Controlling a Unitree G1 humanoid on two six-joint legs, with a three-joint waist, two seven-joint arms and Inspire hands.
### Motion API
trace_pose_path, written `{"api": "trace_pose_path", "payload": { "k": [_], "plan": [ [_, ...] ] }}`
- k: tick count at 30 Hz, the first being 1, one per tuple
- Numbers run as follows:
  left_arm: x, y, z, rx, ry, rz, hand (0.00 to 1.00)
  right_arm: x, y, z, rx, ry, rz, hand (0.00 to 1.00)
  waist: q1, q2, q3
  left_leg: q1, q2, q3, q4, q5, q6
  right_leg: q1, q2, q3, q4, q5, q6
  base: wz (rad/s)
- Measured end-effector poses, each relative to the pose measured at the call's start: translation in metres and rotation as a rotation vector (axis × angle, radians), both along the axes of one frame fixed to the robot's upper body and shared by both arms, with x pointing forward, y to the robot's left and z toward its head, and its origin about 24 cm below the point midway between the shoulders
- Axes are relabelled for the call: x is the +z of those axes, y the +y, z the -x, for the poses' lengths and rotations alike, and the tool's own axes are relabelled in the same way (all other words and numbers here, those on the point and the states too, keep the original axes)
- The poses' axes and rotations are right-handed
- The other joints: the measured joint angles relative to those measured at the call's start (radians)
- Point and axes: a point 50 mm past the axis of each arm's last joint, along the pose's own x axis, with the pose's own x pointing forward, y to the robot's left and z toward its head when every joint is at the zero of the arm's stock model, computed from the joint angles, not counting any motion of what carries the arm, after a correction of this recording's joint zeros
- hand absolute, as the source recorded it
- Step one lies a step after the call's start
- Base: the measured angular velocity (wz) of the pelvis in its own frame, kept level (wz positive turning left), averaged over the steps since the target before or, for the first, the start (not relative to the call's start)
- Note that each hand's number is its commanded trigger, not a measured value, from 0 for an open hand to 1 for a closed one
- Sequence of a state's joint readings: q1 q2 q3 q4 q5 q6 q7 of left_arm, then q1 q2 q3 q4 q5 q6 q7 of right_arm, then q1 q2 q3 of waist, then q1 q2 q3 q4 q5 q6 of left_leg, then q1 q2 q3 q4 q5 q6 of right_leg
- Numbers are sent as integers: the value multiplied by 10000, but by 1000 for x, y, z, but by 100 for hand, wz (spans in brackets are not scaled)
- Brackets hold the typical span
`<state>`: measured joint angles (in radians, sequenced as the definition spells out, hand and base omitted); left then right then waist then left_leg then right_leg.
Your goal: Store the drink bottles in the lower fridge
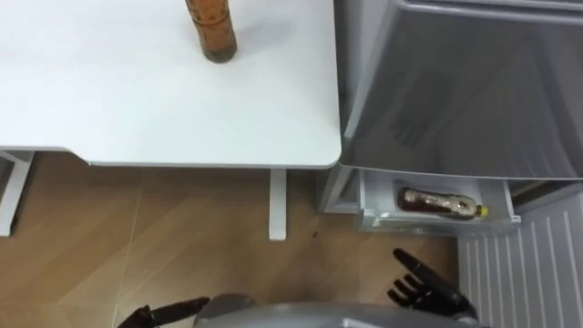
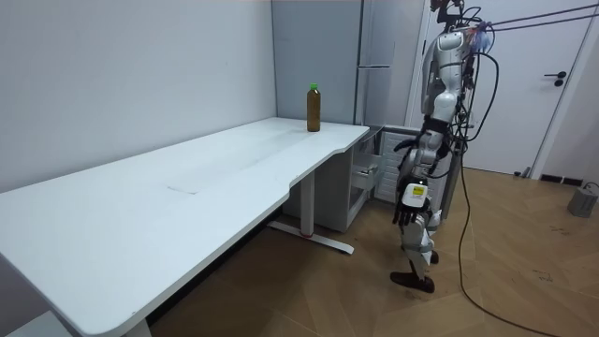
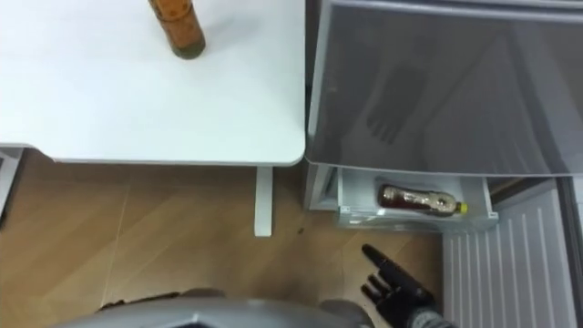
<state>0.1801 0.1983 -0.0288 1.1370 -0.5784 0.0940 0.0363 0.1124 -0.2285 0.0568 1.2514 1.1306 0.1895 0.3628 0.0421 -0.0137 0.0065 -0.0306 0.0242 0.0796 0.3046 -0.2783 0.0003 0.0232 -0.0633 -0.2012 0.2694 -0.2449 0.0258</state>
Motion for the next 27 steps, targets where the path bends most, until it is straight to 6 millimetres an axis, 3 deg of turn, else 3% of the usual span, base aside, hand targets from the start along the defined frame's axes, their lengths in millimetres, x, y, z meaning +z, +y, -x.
{"api": "trace_pose_path", "payload": {
  "k": [6, 7, 8, 9, 13, 27],
  "plan": [
    [1, 6, 11, 760, 335, -340, 0, -1, -1, 11, 231, 557, 136, 0, -159, -48, -2, 306, -4, -3, -113, -1, -1, 306, 23, -3, -152, 38, 13, 0],
    [1, 6, 14, 926, 394, -401, 0, -2, -2, 15, 482, 748, 254, 0, -184, -114, 42, 408, -16, -10, -173, 4, -3, 352, 18, 0, -189, 42, 19, 0],
    [1, 7, 17, 1157, 430, -427, 0, -2, -3, 21, 959, 1095, 445, 0, -199, -39, -13, 503, -16, -8, -195, 4, -4, 485, 29, 8, -281, 53, 34, 0],
    [1, 7, 18, 1224, 471, -441, 0, -2, -3, 24, 1283, 1315, 568, 0, -194, -123, 7, 561, -16, 0, -241, 3, -4, 519, 33, 24, -305, 59, 36, -6],
    [-1, 2, 27, 1693, 880, -428, 0, -4, -6, 44, 3006, 2793, 1150, 0, -173, -73, -33, 874, -39, 14, -450, 12, -3, 673, 56, 156, -363, 88, 38, -13],
    [2, 11, 15, 3186, 677, -709, 0, -4, -13, 44, 3463, 3589, 2188, 0, -401, -50, -52, 1130, -15, 10, -514, 21, -7, 998, 138, 257, -668, 196, 24, -1]
  ]
}}
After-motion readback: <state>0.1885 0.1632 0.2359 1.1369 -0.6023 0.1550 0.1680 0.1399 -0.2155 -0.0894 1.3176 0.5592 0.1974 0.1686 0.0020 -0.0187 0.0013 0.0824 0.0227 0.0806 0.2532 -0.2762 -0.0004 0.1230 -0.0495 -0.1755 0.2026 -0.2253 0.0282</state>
